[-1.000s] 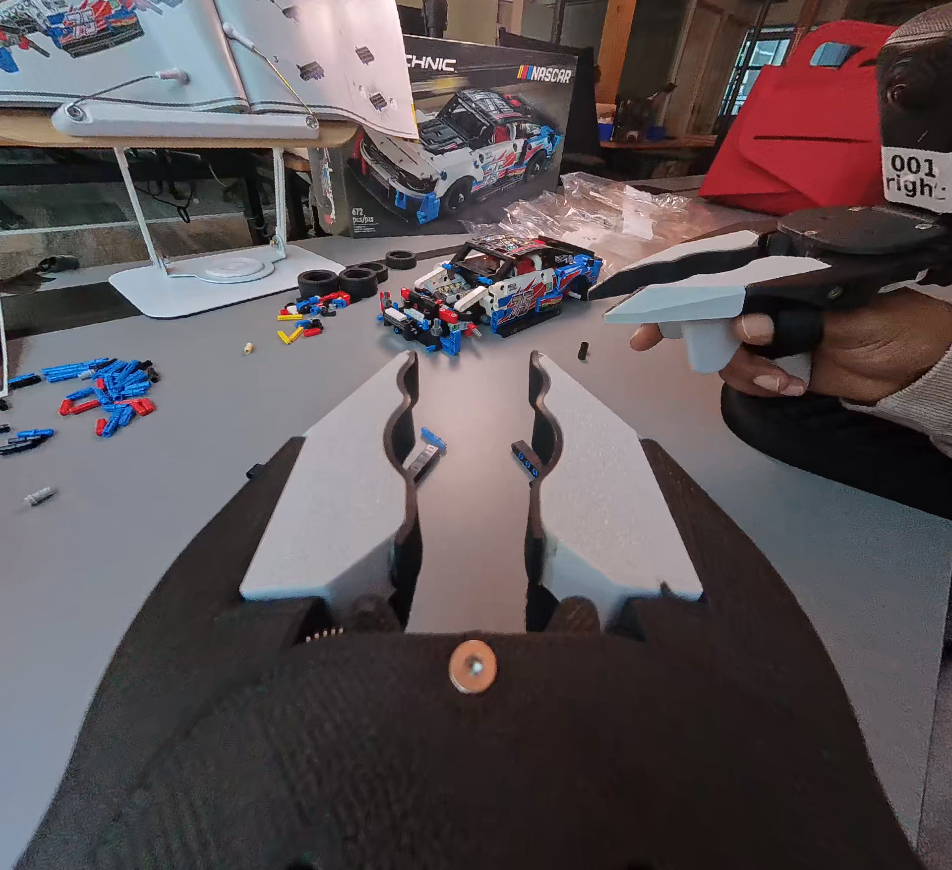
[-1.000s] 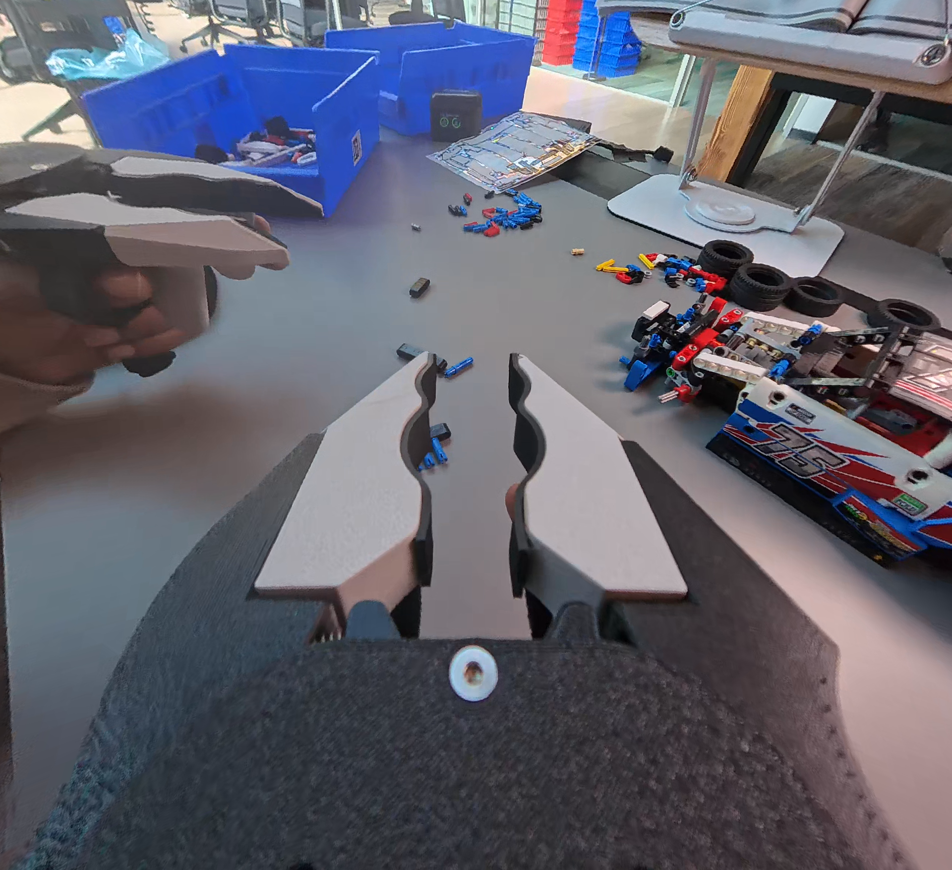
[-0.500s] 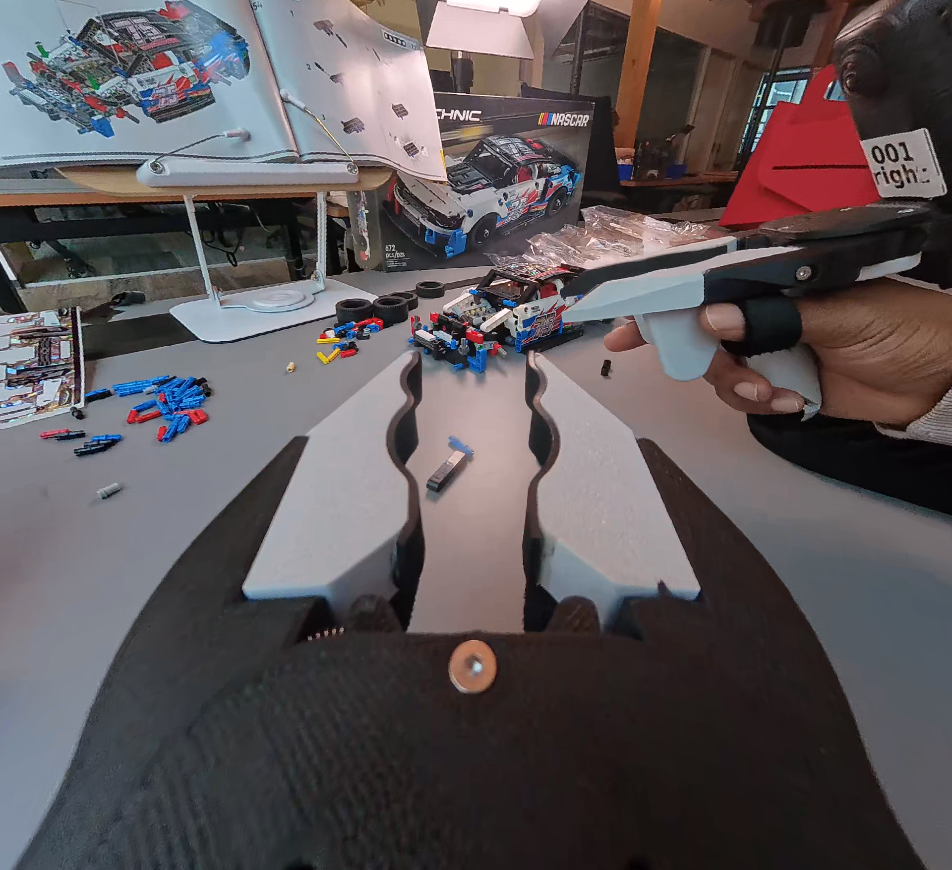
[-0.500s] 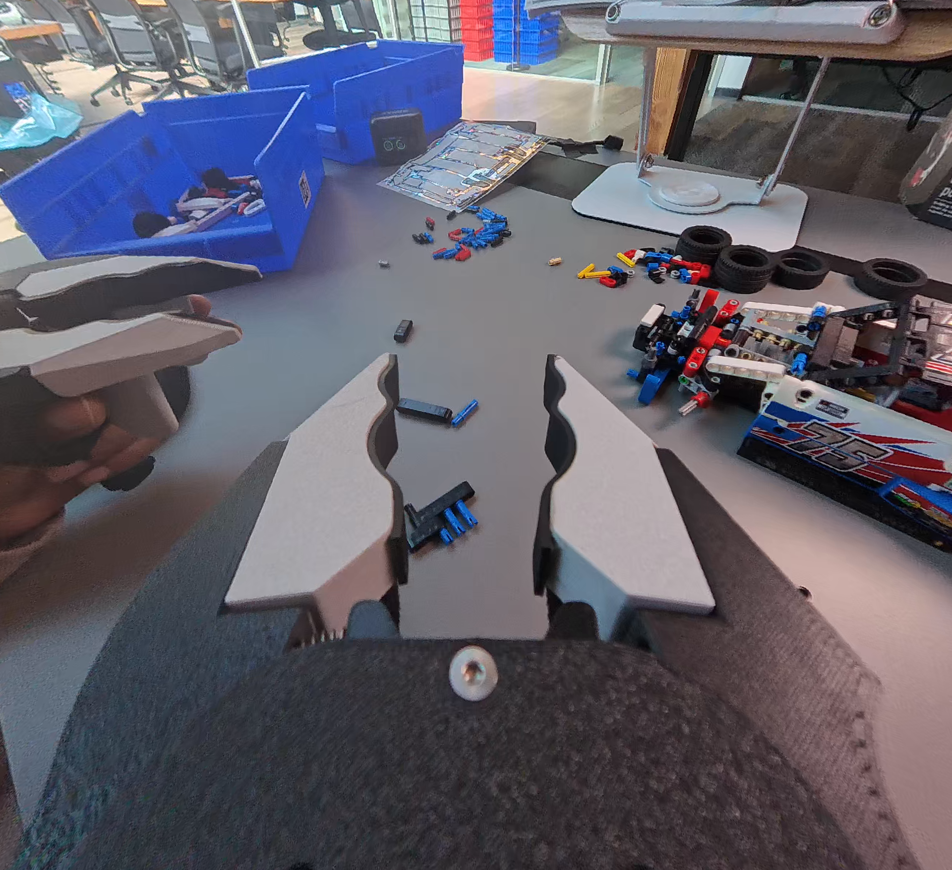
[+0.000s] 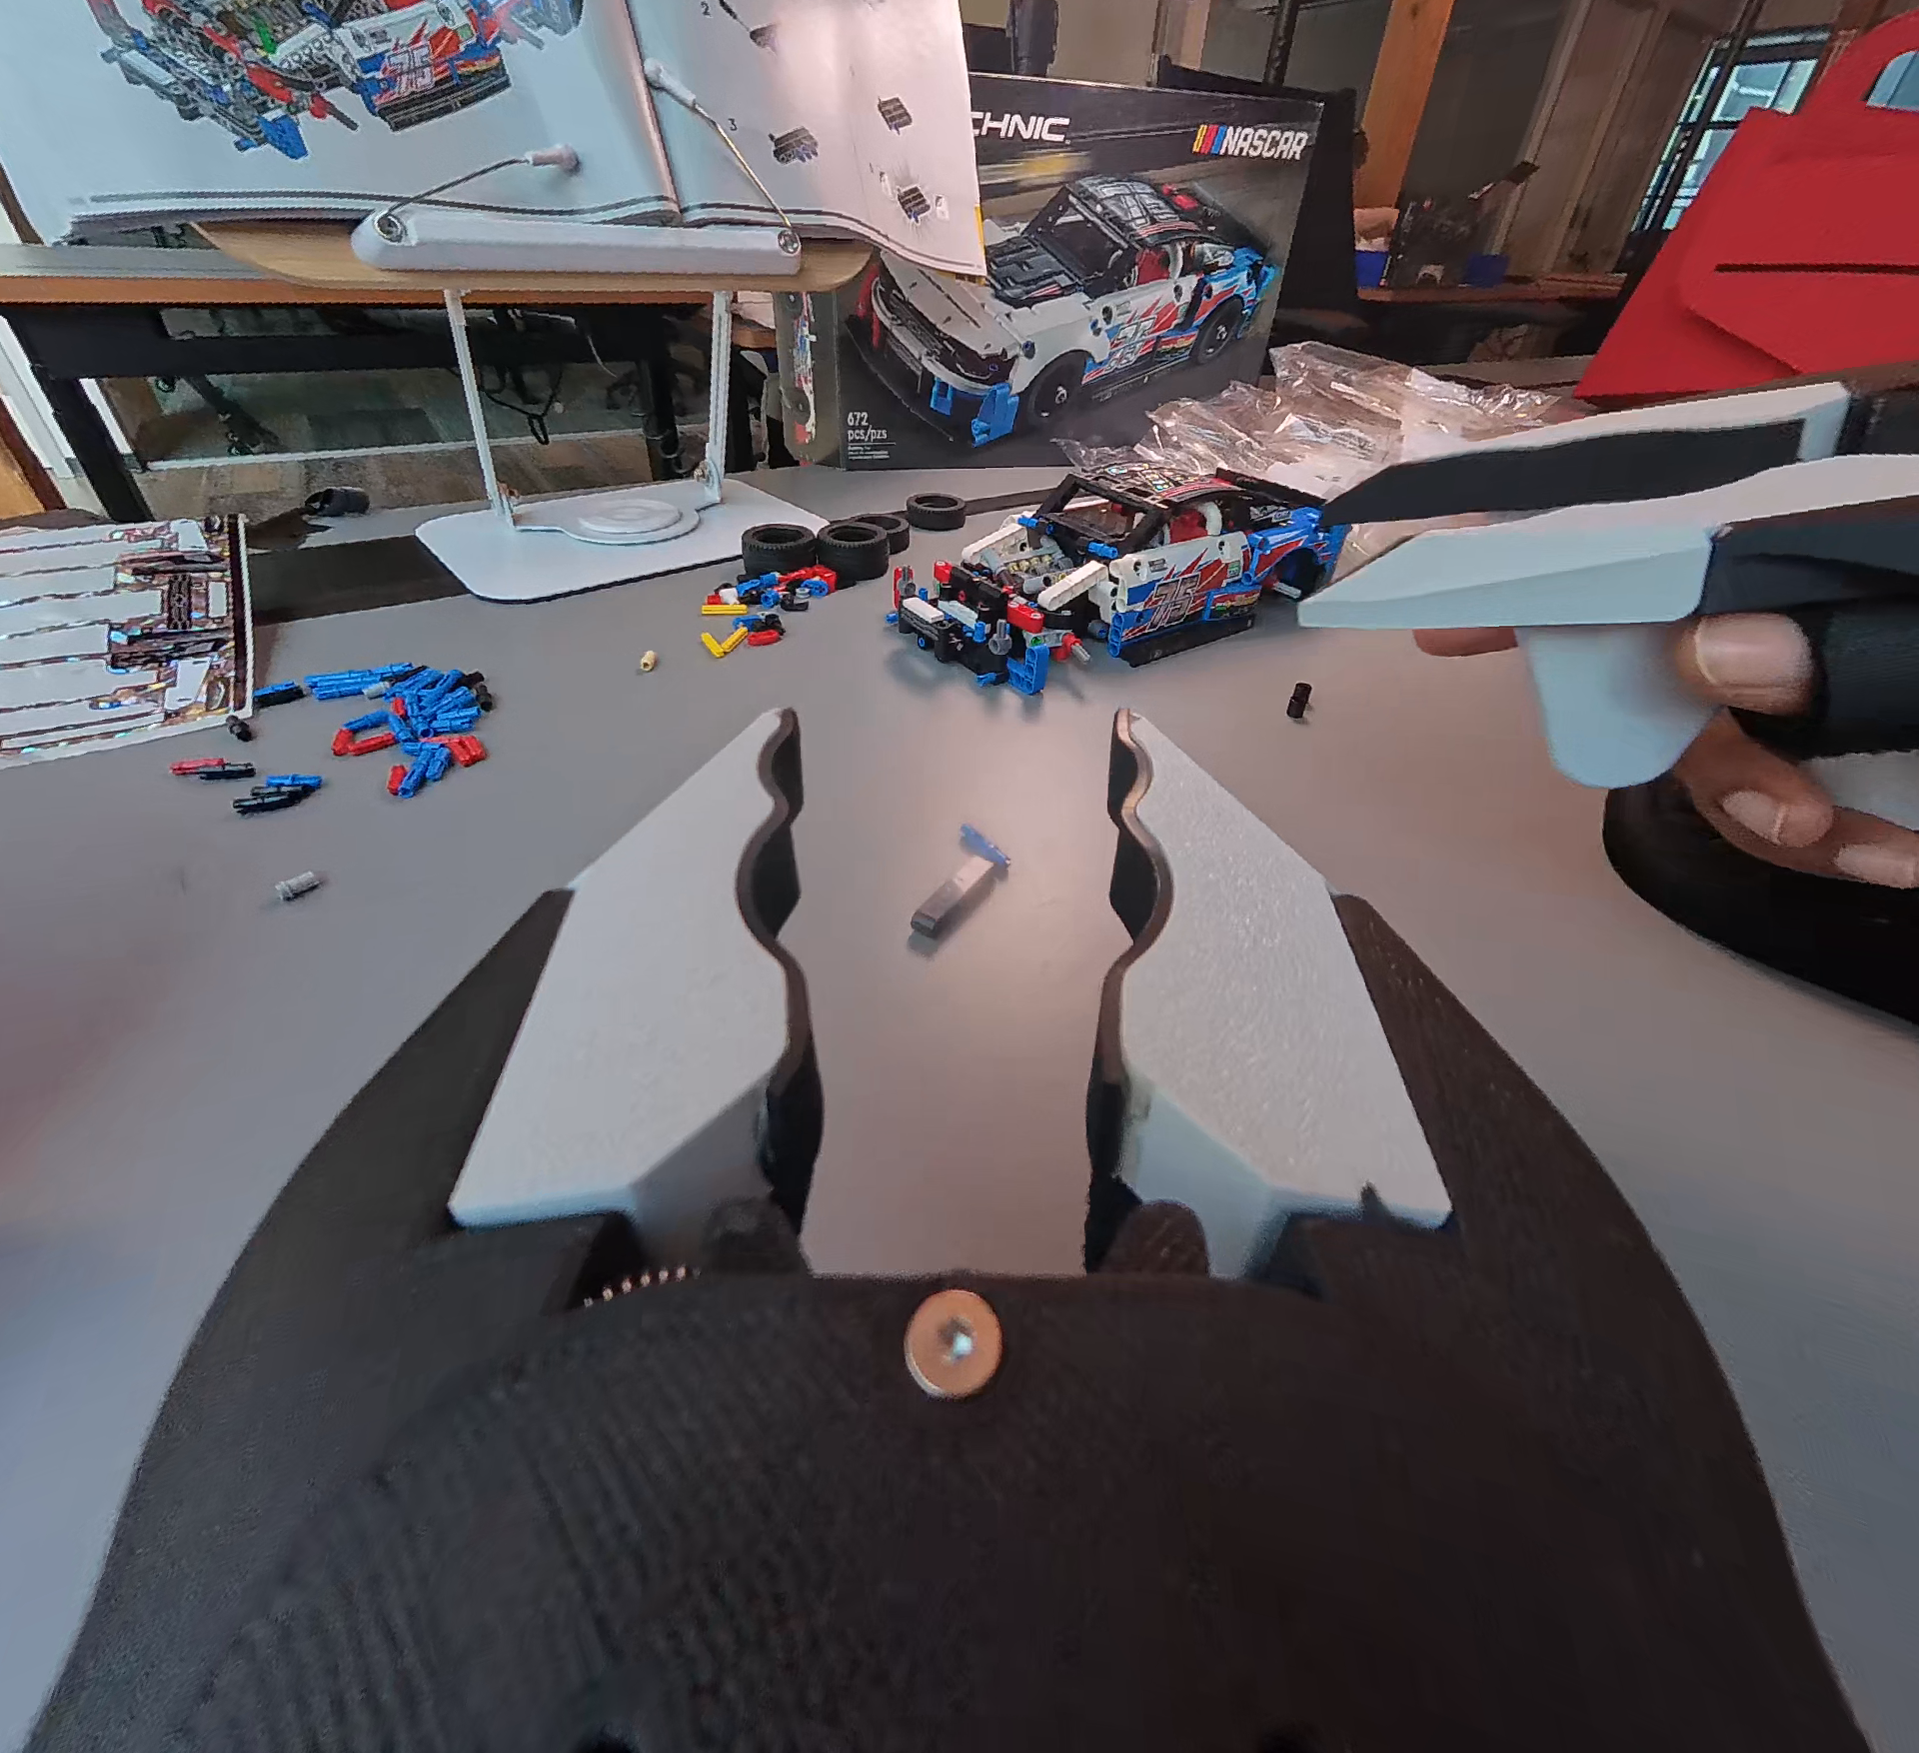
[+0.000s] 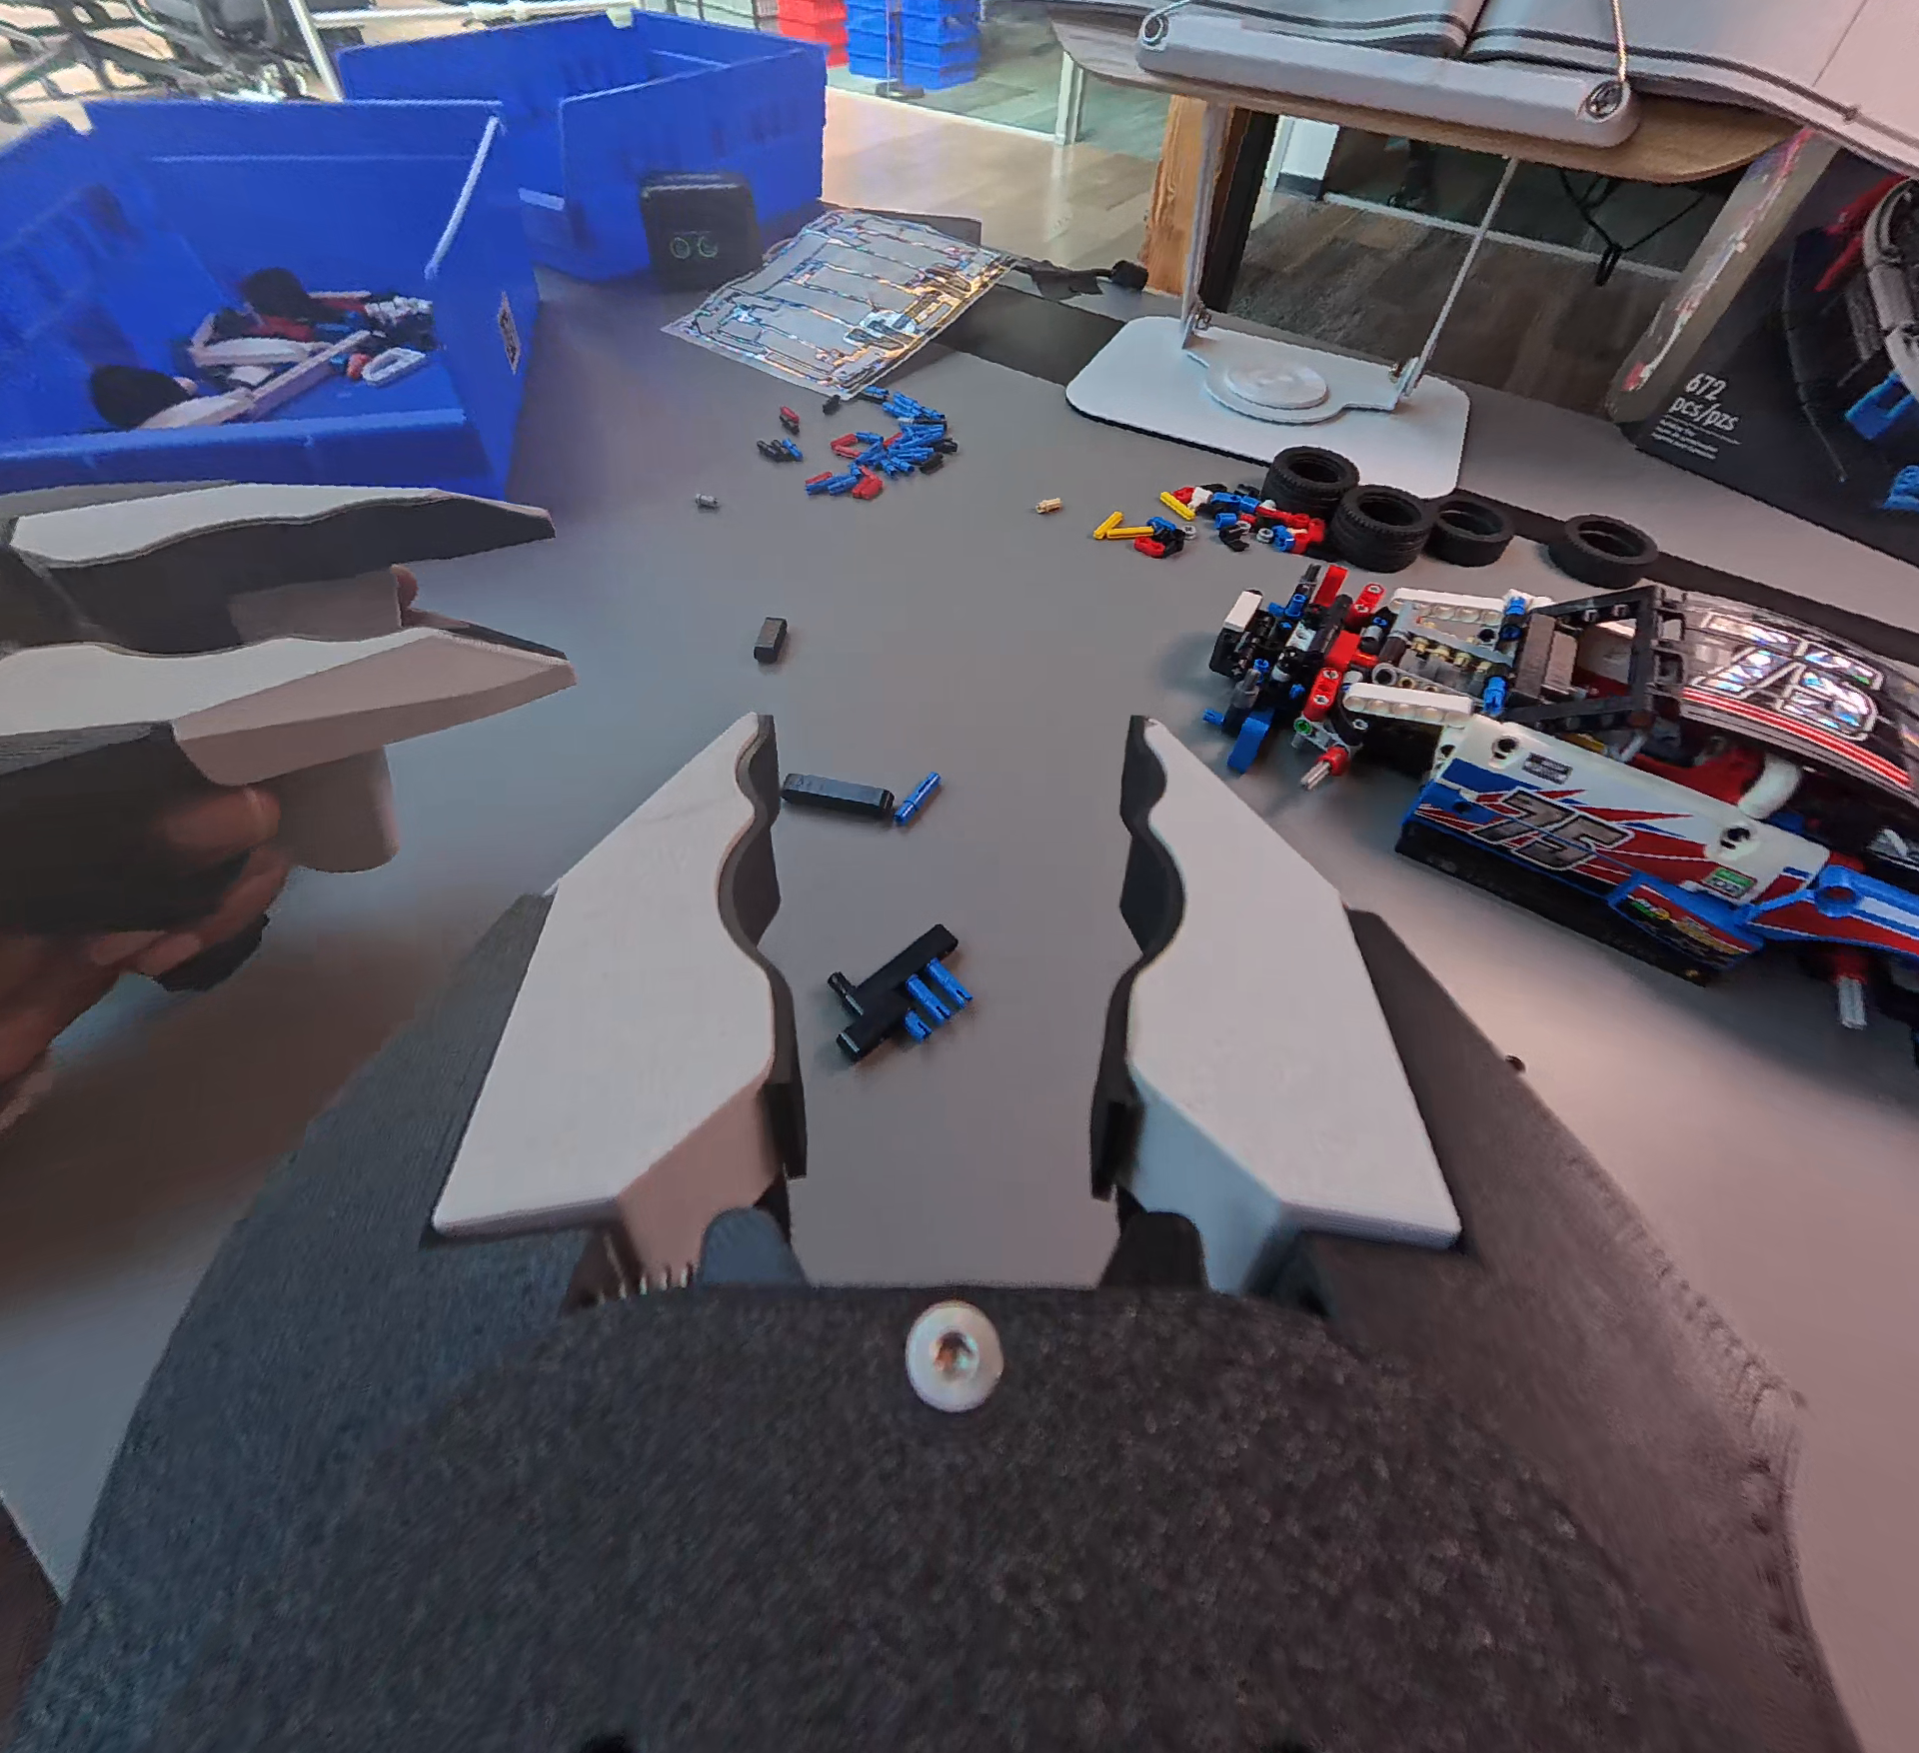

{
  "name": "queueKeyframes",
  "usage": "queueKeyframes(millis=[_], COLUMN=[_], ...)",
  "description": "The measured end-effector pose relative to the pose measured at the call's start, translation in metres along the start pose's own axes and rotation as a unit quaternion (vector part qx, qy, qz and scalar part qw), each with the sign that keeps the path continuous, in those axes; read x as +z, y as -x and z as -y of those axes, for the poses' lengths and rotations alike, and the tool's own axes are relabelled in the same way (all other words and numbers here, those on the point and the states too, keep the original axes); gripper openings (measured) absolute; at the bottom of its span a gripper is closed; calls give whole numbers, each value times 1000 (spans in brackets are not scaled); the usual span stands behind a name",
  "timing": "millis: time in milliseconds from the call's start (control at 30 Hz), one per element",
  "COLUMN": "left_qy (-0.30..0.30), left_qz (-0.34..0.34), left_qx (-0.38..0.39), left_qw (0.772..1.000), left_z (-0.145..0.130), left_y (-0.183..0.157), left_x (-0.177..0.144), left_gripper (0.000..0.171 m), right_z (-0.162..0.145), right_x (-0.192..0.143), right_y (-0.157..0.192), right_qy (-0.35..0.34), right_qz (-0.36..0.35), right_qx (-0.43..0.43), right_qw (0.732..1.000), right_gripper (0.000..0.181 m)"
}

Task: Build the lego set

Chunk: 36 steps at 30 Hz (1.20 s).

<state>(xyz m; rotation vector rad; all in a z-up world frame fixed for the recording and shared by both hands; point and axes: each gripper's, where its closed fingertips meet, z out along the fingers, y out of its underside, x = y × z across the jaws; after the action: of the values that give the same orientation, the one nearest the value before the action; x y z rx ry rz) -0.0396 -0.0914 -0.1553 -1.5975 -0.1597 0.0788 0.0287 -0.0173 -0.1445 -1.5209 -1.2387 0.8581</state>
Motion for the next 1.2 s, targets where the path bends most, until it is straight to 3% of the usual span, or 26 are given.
queueKeyframes(millis=[300,600,767,967,1100,1200], left_qy=[17,-1,-7,5,-5,-26], left_qz=[16,-1,-15,-16,19,47], left_qx=[3,24,23,3,-18,-18], left_qw=[1000,1000,1000,1000,1000,998], left_z=[-7,16,21,10,-1,-10], left_y=[5,-13,-29,-51,-68,-99], left_x=[-11,-37,-40,-52,-98,-146], left_gripper=[72,67,67,69,68,67], right_z=[-7,-17,-17,-15,-22,-43], right_x=[-21,12,9,-28,-74,-122], right_y=[-24,5,15,19,47,83], right_qy=[22,39,26,0,-20,-35], right_qz=[-121,-95,-79,-76,-61,-47], right_qx=[-21,-35,-38,-48,-64,-91], right_qw=[992,994,996,996,996,994], right_gripper=[80,78,76,77,77,76])
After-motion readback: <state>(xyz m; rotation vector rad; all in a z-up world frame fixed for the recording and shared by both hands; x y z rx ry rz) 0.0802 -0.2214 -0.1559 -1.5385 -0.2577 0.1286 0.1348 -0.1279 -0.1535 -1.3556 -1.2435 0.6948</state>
